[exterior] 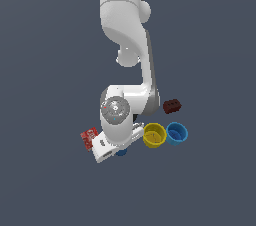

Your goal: Pick up a designated object from a clutter of objects.

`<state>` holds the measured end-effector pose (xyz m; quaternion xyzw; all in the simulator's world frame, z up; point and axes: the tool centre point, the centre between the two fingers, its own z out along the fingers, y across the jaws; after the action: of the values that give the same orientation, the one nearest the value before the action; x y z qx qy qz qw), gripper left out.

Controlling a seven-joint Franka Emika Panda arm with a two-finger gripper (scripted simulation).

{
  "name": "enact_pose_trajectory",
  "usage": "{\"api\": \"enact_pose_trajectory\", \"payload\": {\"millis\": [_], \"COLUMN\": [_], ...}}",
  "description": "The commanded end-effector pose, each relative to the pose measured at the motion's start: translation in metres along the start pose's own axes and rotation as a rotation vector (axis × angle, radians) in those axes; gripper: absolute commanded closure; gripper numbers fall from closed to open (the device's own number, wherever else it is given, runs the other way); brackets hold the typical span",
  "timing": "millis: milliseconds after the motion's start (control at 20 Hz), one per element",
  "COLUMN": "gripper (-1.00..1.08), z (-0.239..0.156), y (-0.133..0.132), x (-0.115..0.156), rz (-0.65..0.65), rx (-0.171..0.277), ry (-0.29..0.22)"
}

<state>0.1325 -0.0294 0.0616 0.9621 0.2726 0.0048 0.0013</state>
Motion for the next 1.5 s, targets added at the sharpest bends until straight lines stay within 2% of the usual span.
{"api": "enact_pose_trajectory", "payload": {"millis": [0, 1450], "gripper": [1.08, 1.08], "z": [-0.015, -0.292], "y": [0.006, 0.125], "x": [-0.007, -0.143], "rz": [0.001, 0.001], "rx": [-0.001, 0.005], "ry": [0.001, -0.006]}}
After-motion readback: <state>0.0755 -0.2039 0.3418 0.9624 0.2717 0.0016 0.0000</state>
